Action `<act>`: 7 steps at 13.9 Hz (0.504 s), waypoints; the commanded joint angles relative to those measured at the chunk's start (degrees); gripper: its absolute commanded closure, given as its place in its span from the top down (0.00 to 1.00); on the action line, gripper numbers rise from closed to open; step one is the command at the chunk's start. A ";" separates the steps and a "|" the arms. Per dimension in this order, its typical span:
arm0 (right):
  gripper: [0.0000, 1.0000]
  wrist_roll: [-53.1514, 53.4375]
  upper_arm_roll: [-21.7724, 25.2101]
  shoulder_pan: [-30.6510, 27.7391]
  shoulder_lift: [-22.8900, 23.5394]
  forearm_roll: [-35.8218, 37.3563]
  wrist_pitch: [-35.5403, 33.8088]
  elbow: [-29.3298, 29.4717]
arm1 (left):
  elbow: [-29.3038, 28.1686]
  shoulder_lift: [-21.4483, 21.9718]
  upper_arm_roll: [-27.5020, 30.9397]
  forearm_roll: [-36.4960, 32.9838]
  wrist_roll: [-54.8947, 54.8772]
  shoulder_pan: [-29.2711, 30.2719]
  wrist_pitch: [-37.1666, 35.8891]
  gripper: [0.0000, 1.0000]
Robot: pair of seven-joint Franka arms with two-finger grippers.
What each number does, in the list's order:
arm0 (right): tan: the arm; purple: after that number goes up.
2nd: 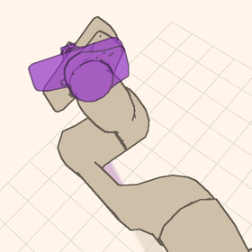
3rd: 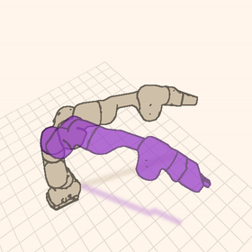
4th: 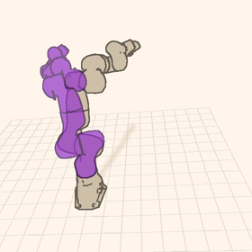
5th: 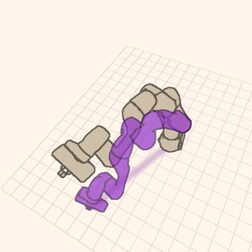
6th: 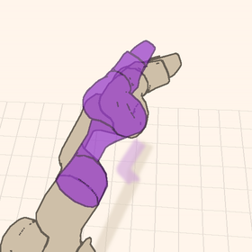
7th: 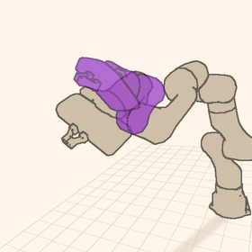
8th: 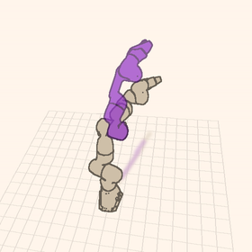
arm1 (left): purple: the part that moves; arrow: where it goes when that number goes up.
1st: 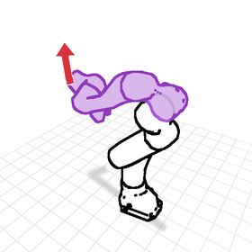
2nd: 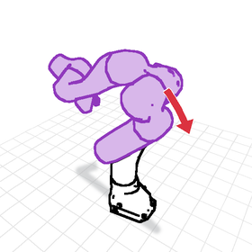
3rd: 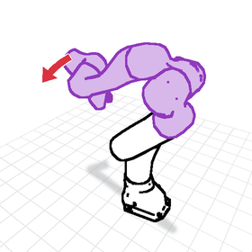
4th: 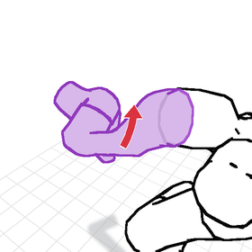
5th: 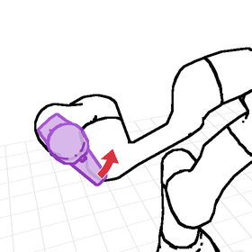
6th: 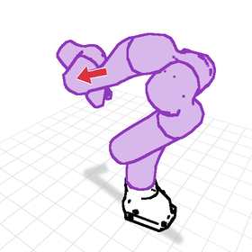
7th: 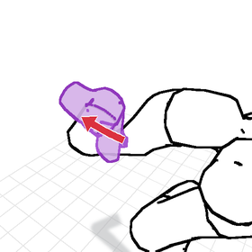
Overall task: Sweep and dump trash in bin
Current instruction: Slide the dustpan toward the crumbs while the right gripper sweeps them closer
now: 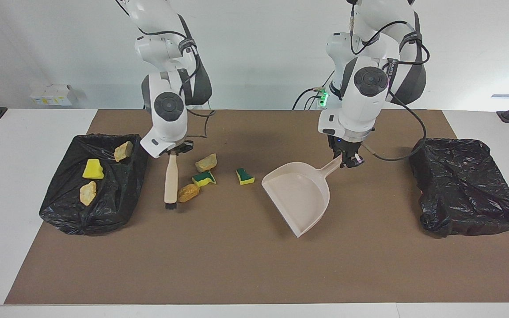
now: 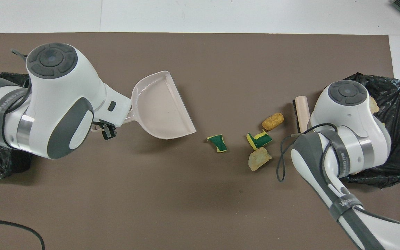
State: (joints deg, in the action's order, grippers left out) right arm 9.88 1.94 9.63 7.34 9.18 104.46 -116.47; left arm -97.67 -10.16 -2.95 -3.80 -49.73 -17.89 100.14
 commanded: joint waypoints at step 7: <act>0.00 -1.09 -0.97 0.56 -5.14 -6.80 9.88 -10.79 | -19.10 11.38 -0.65 -3.23 -9.69 0.58 9.27 0.00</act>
State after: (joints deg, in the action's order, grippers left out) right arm 8.71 1.14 9.61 3.83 5.01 112.90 -125.52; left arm -108.08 -4.74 -3.50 -5.49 -58.59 -16.76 104.18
